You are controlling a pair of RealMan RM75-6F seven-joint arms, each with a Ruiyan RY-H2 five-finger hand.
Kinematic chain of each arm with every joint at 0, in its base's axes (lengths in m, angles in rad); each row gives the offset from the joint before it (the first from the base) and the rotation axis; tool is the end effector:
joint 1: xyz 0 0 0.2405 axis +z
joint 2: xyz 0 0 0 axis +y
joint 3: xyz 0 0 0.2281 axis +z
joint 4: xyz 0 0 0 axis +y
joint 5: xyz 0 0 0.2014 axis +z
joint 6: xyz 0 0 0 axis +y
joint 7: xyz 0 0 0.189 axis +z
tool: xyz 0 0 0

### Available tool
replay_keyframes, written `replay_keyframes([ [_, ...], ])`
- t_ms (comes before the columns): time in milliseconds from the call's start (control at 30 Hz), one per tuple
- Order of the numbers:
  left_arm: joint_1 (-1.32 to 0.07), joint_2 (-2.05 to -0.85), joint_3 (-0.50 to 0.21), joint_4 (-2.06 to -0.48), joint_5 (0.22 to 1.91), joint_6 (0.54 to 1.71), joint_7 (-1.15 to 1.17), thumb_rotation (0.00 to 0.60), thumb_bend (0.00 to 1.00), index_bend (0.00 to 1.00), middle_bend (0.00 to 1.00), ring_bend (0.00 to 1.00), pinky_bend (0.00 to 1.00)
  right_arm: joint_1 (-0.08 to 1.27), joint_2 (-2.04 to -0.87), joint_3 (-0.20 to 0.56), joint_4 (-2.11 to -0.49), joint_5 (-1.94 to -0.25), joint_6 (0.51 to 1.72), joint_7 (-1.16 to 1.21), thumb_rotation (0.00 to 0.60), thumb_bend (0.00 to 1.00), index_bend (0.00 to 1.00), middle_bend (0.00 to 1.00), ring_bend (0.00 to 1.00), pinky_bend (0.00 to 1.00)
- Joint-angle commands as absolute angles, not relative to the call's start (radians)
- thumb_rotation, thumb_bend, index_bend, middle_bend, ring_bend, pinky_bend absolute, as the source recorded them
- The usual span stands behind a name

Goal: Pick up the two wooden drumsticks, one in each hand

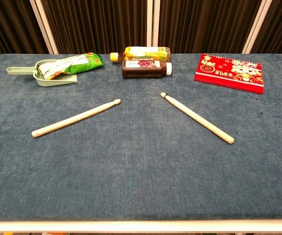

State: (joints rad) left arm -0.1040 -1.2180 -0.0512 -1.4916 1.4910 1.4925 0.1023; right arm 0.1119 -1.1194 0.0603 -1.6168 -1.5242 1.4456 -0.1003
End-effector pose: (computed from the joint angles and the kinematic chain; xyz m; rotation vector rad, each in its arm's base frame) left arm -0.2925 0.2301 0.1386 -1.4134 -0.7959 -0.8275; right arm -0.2727 -0.2324 0.1472 1.4678 -0.8226 0.8524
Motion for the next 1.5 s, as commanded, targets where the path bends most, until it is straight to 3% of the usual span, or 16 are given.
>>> replay_keyframes([
  [33,-0.104,-1.224,-0.047,-1.485,1.481,1.477,0.102,0.6,0.03,0.17,0.15,0.08,0.15,0.116,-1.122,0.061,-1.619,-1.519,1.438,-0.103,0.6,0.07,0.06,0.17,0.01,0.11],
  [400,-0.113,-1.218,-0.046,-1.504,1.471,1.453,0.103,0.6,0.03,0.17,0.15,0.08,0.15,0.143,-1.146,0.066,-1.632,-1.469,1.369,-0.099,0.6,0.07,0.06,0.18,0.01,0.11],
  [700,-0.126,-1.224,-0.047,-1.502,1.484,1.444,0.091,0.6,0.03,0.17,0.15,0.08,0.15,0.342,-1.179,0.103,-1.626,-1.389,1.029,-0.069,0.6,0.12,0.06,0.18,0.0,0.11],
  [1000,-0.118,-1.222,-0.041,-1.515,1.49,1.46,0.097,0.6,0.03,0.17,0.15,0.08,0.15,0.572,-1.324,0.158,-1.529,-1.281,0.706,0.007,0.6,0.18,0.06,0.21,0.0,0.11],
  [1100,-0.113,-1.219,-0.038,-1.52,1.486,1.464,0.097,0.6,0.03,0.17,0.15,0.08,0.15,0.596,-1.38,0.156,-1.493,-1.264,0.7,-0.004,0.6,0.18,0.06,0.21,0.0,0.11],
  [1300,-0.111,-1.219,-0.035,-1.515,1.488,1.463,0.086,0.6,0.03,0.17,0.15,0.08,0.15,0.59,-1.482,0.136,-1.425,-1.225,0.779,-0.096,0.6,0.06,0.06,0.21,0.0,0.09],
  [1500,-0.114,-1.224,-0.035,-1.502,1.495,1.464,0.071,0.6,0.03,0.17,0.15,0.08,0.15,0.589,-1.536,0.136,-1.387,-1.203,0.821,-0.116,0.6,0.04,0.06,0.2,0.0,0.08],
])
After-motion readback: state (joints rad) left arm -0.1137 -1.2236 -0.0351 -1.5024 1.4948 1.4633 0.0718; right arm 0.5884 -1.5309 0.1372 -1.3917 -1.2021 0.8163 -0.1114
